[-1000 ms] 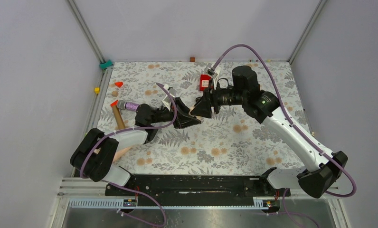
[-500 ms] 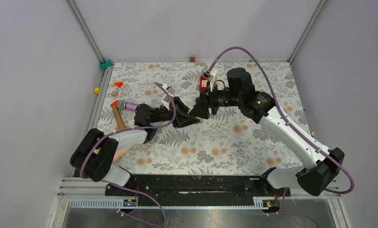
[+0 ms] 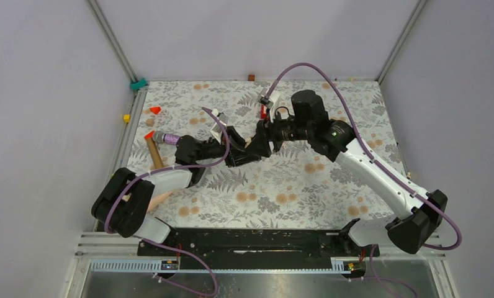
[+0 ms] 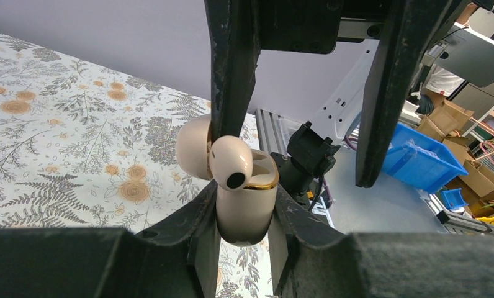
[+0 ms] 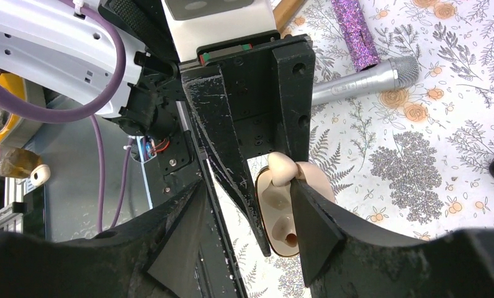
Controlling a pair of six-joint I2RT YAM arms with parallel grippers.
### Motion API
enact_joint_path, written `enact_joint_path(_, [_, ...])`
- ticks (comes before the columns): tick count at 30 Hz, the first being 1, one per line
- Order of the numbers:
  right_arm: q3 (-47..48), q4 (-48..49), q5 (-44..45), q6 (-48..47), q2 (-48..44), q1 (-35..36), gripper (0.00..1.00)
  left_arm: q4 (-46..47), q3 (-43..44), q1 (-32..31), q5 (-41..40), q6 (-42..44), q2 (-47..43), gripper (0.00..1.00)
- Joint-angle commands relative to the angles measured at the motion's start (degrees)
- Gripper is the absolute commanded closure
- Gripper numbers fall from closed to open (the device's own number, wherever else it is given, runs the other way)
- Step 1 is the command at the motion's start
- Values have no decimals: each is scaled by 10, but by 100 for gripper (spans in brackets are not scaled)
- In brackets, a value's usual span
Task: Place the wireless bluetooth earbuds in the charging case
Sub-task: Place the earbud in the charging case.
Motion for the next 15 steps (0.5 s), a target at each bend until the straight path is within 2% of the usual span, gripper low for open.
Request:
enact_joint_path(1, [26, -10, -2, -21, 2, 9, 40, 49, 4, 1, -1, -1, -14, 100])
enact_joint_path(15, [43, -31, -78, -80, 11, 9, 40, 75, 12, 1, 46, -23, -15, 100])
